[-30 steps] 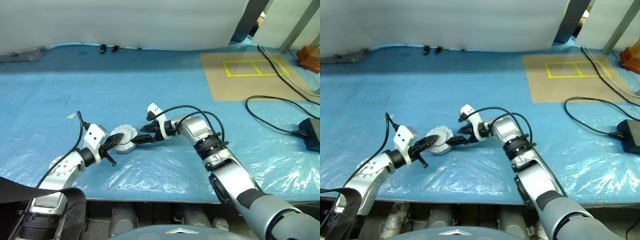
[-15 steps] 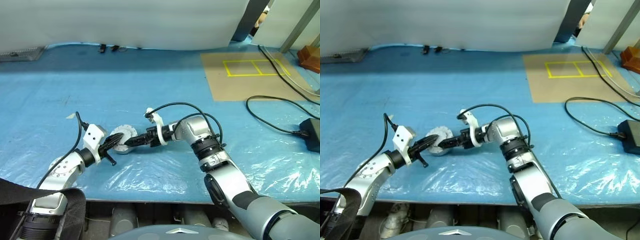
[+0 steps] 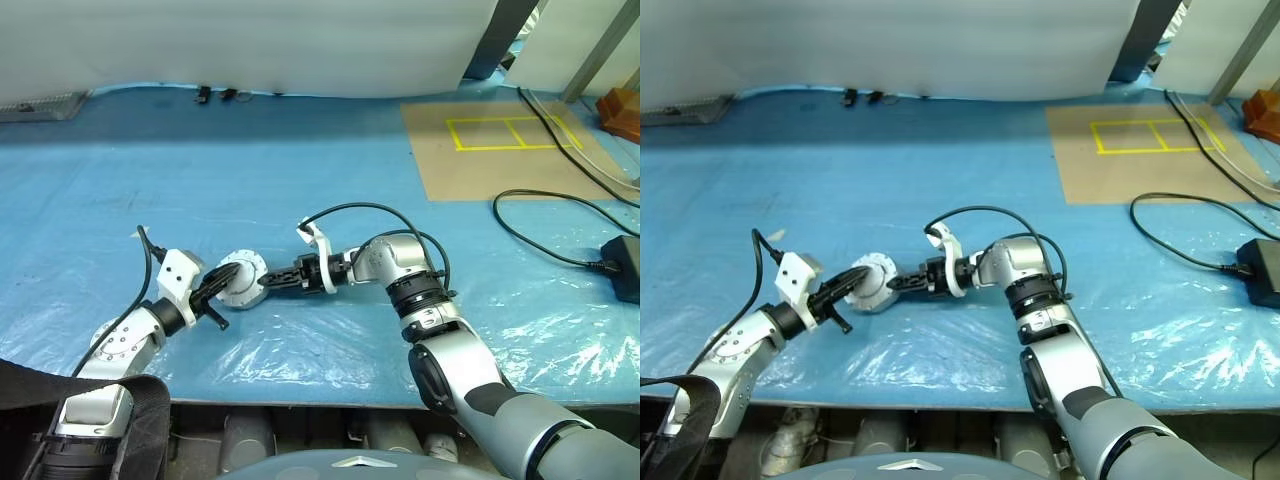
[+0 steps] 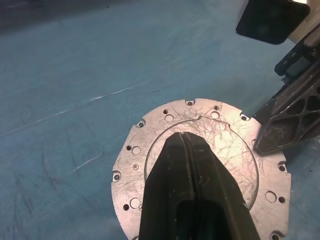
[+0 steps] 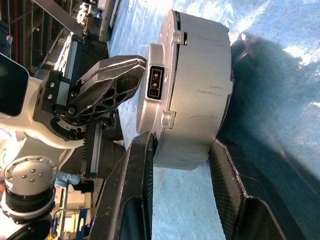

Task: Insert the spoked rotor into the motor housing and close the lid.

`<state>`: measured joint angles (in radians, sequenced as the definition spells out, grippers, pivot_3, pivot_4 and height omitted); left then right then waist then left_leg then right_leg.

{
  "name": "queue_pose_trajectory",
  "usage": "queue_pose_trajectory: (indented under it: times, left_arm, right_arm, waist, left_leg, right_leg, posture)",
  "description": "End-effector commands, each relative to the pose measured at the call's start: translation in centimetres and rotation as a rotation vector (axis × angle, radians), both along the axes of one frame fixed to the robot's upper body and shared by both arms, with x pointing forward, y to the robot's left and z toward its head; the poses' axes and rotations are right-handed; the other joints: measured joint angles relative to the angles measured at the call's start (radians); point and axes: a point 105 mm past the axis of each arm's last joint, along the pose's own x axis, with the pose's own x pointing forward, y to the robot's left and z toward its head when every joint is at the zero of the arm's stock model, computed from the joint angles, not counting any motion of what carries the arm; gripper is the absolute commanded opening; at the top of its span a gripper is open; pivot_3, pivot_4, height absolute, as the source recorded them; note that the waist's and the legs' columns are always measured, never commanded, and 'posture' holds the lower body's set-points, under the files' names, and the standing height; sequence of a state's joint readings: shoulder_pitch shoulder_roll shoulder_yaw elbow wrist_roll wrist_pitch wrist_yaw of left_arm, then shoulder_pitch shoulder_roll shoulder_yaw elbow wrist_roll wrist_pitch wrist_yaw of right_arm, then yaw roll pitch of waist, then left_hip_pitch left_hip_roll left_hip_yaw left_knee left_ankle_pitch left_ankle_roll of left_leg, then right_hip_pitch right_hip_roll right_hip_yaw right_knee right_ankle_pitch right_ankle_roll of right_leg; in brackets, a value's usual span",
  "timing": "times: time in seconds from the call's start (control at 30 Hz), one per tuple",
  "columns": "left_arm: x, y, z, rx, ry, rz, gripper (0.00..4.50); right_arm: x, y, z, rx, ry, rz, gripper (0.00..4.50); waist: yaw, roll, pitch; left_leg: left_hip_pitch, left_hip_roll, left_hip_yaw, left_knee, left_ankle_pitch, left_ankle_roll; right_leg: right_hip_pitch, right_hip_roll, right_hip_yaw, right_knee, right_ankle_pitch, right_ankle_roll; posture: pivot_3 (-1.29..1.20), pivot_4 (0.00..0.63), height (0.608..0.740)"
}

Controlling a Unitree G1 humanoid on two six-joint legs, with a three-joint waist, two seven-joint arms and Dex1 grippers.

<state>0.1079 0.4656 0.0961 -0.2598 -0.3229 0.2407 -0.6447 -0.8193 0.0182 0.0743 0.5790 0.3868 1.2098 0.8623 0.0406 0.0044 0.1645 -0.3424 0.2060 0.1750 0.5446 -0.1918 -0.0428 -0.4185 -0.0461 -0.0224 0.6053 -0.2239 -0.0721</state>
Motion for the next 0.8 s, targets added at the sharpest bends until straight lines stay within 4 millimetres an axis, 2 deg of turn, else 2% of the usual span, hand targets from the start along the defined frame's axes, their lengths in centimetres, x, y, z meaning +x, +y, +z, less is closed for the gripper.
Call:
queue_pose_trajectory:
  times: [0.03, 0.2, 0.33, 0.63, 0.8]
  left_arm:
    - [-0.8, 0.1, -2.2, 0.010, 0.091, 0.015, 0.00]
    - [-0.9, 0.1, -2.1, -0.011, 0.077, 0.028, 0.00]
    - [-0.9, 0.0, -1.9, -0.017, 0.064, 0.036, 0.00]
    - [-1.0, 0.0, -1.9, -0.021, 0.056, 0.041, 0.00]
    - [-0.9, -0.1, -1.9, -0.018, 0.055, 0.041, 0.00]
  right_arm:
    - [0.1, 1.1, 0.5, 0.000, -0.053, 0.010, 1.23]
    - [0.0, 1.3, 0.6, 0.013, -0.045, 0.016, 1.23]
    - [-0.6, 1.6, 1.4, 0.066, -0.030, 0.053, 1.23]
    - [0.5, 2.0, 0.8, 0.021, -0.081, 0.004, 1.23]
    - [0.9, 2.2, 0.7, 0.012, -0.079, -0.015, 2.94]
  waist:
    - [0.000, 0.000, 0.000]
    - [0.000, 0.000, 0.000]
    - [0.000, 0.000, 0.000]
    - [-0.003, 0.000, 0.000]
    - [-0.003, -0.001, 0.000]
  left_leg:
    - [0.000, 0.000, 0.000, 0.000, 0.000, 0.000]
    - [0.000, 0.000, 0.000, 0.000, 0.000, 0.000]
    - [0.000, 0.000, 0.000, 0.000, 0.000, 0.000]
    - [-0.001, 0.000, 0.000, 0.000, 0.000, 0.000]
    - [-0.001, 0.000, 0.000, 0.000, 0.000, 0.000]
  right_leg:
    - [0.000, 0.000, 0.000, 0.000, 0.000, 0.000]
    - [0.000, 0.000, 0.000, 0.000, 0.000, 0.000]
    - [0.000, 0.000, 0.000, 0.000, 0.000, 0.000]
    - [-0.001, 0.000, 0.000, 0.000, 0.001, -0.002]
    - [-0.002, 0.000, 0.000, 0.001, 0.000, -0.001]
  posture:
    - [0.00, 0.150, 0.740]
    - [0.00, 0.150, 0.740]
    - [0.00, 0.150, 0.740]
    - [0.00, 0.150, 0.740]
    - [0.00, 0.150, 0.740]
